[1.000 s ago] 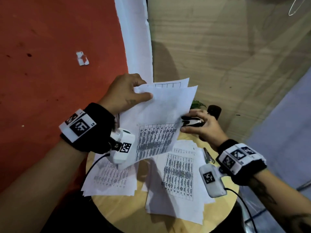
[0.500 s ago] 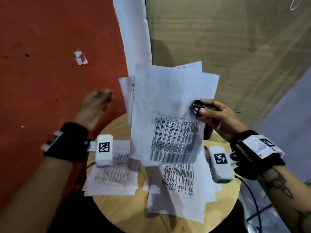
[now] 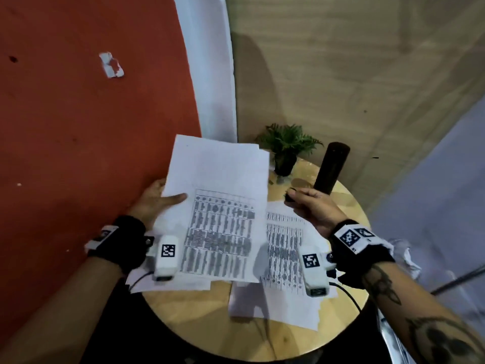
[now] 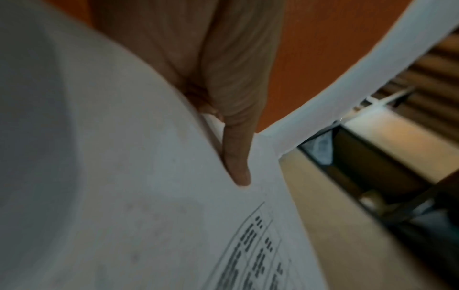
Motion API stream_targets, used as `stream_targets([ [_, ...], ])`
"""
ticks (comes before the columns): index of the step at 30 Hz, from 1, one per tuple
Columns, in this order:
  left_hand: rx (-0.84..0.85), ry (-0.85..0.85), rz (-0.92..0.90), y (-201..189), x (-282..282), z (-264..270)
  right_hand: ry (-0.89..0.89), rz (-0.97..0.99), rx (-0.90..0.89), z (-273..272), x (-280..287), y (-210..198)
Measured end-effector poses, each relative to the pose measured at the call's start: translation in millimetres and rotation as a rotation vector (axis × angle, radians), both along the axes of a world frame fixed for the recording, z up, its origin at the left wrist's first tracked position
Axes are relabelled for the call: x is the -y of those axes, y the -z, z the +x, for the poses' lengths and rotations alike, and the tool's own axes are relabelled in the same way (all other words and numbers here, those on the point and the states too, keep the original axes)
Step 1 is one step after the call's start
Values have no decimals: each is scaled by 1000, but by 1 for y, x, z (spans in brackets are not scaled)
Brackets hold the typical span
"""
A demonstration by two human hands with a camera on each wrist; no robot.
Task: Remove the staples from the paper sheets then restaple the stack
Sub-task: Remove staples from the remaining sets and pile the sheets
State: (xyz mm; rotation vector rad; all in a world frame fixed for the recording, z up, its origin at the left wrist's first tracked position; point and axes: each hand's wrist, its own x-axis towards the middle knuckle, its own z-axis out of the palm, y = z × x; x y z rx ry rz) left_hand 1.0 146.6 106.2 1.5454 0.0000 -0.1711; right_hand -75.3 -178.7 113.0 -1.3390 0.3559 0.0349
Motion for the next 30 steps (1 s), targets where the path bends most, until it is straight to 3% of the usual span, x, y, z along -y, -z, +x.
stream_targets([
  [4, 7, 22, 289, 32, -53, 33, -3, -105, -281, -27, 23, 76],
  [8, -191, -19, 677, 113, -82, 68, -80, -296, -408, -53, 23, 131],
  [10, -265, -32, 983, 148, -80, 74, -84, -322, -437, -57, 24, 152],
  [13, -203, 2, 1356, 149, -32, 53, -85, -287, -465, -59, 27, 183],
  [17, -3, 220, 1240, 150, 65, 47, -55, -333, -418, -59, 28, 202],
  [20, -126, 410, 1115, 162, 129, 43, -48, -304, -377, -58, 28, 205],
  [24, -328, 309, 1098, 183, 174, 37, -36, -293, -382, -57, 30, 209],
  [30, -443, 279, 1121, 190, 196, 35, -67, -315, -371, -57, 33, 210],
])
